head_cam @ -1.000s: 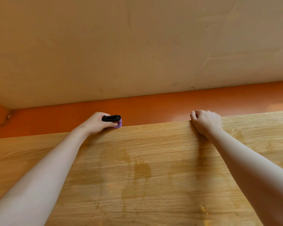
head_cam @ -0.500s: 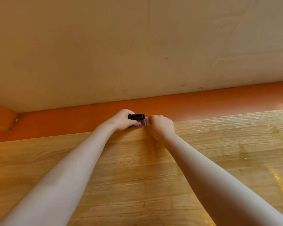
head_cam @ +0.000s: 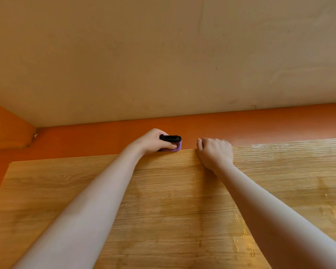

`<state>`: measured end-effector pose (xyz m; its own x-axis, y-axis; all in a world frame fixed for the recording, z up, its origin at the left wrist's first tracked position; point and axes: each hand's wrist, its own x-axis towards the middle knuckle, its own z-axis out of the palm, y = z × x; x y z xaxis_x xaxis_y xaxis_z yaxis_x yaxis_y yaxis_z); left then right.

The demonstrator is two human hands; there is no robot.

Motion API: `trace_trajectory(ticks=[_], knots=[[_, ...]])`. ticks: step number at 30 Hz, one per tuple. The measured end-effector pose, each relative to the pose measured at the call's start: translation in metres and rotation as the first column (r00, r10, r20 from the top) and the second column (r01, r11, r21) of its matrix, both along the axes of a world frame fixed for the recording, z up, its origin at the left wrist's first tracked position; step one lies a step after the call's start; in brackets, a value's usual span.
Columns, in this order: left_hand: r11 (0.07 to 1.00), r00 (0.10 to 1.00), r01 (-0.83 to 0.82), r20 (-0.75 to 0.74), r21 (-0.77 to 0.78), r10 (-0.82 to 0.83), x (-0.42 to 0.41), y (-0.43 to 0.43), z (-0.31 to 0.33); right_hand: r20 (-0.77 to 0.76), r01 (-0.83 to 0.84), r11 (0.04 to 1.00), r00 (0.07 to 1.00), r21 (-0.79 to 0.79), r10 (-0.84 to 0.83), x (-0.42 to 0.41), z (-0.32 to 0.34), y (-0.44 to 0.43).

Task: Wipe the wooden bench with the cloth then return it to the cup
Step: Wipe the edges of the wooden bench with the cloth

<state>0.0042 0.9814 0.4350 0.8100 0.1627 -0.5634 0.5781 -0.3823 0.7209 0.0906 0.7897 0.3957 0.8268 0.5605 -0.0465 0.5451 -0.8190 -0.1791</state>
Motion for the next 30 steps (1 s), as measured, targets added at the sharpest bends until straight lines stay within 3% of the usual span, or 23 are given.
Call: trace_trajectory(ticks=[10,16,22,30], knots=[[0.994,0.999,-0.02,-0.031,0.112,0.023,-0.032,0.031,0.013,-0.021,-0.022,1.0,1.0,0.001,0.022,0.001,-0.004,0.0],[0.992,0.993,-0.104,-0.054,0.075,0.108,-0.027,0.034,0.004,-0.028,-0.027,1.0,0.999,-0.014,0.027,0.004,-0.004,0.002],[0.999,0.999,-0.043,-0.031,0.018,0.043,-0.008,0.014,-0.001,-0.035,-0.018,0.999,0.999,-0.041,0.016,0.001,-0.002,0.002],[0.992,0.994,-0.086,-0.06,0.096,0.092,-0.078,0.1,0.003,-0.022,0.017,0.993,1.0,-0.12,-0.02,0.0,0.0,0.006]])
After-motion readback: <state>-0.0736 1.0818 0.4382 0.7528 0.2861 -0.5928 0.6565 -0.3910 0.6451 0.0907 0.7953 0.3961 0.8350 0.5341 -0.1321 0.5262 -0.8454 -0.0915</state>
